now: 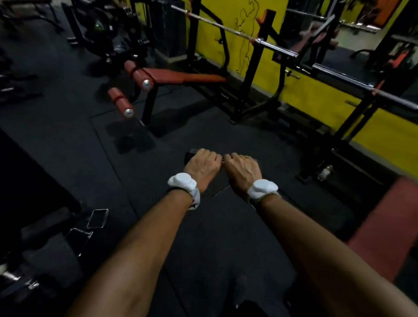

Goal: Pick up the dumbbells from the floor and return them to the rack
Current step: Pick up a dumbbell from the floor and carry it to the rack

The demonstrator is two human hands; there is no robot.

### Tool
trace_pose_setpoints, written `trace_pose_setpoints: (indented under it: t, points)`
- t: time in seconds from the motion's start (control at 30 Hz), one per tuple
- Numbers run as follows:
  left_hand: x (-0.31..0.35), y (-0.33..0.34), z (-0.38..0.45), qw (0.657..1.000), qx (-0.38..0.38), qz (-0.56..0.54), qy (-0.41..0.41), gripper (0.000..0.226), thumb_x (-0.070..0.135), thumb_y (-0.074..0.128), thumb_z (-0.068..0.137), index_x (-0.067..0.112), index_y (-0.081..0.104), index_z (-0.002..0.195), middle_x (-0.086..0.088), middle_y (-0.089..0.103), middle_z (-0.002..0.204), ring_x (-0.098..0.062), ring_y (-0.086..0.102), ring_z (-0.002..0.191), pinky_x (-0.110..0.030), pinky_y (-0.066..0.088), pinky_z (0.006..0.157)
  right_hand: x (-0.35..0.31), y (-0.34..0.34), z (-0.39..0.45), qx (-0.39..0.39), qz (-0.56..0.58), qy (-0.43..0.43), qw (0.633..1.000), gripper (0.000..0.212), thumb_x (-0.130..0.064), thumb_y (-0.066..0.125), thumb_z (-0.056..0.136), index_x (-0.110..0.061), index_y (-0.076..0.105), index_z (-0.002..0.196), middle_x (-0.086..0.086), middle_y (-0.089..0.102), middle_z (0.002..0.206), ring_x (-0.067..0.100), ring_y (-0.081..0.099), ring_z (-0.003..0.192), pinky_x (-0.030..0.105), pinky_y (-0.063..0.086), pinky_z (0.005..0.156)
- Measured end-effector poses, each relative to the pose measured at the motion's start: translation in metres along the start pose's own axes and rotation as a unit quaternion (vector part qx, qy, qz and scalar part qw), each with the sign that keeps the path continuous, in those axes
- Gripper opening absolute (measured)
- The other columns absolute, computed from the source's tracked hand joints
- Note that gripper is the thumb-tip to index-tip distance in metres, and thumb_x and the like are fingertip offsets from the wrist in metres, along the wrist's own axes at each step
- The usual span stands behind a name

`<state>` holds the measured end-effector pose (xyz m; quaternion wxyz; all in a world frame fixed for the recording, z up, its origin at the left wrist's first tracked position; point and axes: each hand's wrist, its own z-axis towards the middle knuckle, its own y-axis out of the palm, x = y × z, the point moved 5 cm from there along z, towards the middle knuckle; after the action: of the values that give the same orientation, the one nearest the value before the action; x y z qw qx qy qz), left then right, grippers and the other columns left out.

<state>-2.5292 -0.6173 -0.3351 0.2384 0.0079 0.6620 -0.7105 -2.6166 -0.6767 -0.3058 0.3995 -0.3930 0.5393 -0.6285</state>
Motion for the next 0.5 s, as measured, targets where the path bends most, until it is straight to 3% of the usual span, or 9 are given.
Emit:
trace_pose_setpoints:
  t: [0.13, 0.27, 0.4, 0.5]
  points:
    - [-0.046, 0.028, 0.054, 0.997, -0.048, -0.001, -0.057, 0.024, 0.013, 0.056, 0.095, 0.015, 0.055, 0.120, -0.005, 0.063, 0.117, -0.024, 0.060, 0.105, -0.034, 0.040, 0.093, 0.009, 0.017, 0.078, 0.000, 0.005, -0.034, 0.999, 0.016, -0.012, 0.052, 0.093, -0.013, 0.059, 0.108, 0.009, 0.066, 0.107, 0.031, 0.066, 0.097, 0.038, 0.045, 0.080]
    - [-0.100, 0.046, 0.118, 0.988, -0.077, 0.001, -0.135, 0.026, 0.013, 0.052, 0.098, 0.014, 0.053, 0.124, -0.006, 0.062, 0.122, -0.024, 0.059, 0.110, -0.034, 0.040, 0.096, 0.027, 0.030, 0.181, 0.008, 0.023, -0.099, 0.995, 0.018, -0.016, 0.050, 0.095, -0.013, 0.058, 0.112, 0.009, 0.065, 0.111, 0.032, 0.066, 0.102, 0.038, 0.044, 0.083]
    - [-0.146, 0.056, 0.168, 0.973, -0.105, 0.002, -0.206, 0.025, 0.013, 0.047, 0.101, 0.013, 0.056, 0.124, -0.007, 0.062, 0.125, -0.025, 0.060, 0.113, -0.034, 0.040, 0.096, 0.034, 0.036, 0.266, -0.027, 0.045, -0.161, 0.986, 0.020, -0.016, 0.050, 0.097, -0.012, 0.057, 0.115, 0.010, 0.064, 0.114, 0.033, 0.064, 0.105, 0.038, 0.039, 0.075]
    - [-0.168, 0.081, 0.179, 0.958, -0.159, -0.030, -0.237, 0.028, 0.014, 0.051, 0.099, 0.012, 0.054, 0.127, -0.008, 0.061, 0.127, -0.026, 0.059, 0.115, -0.034, 0.041, 0.097, 0.027, 0.054, 0.302, -0.058, 0.058, -0.201, 0.976, 0.020, -0.015, 0.053, 0.096, -0.014, 0.058, 0.116, 0.009, 0.064, 0.115, 0.032, 0.064, 0.104, 0.039, 0.045, 0.080]
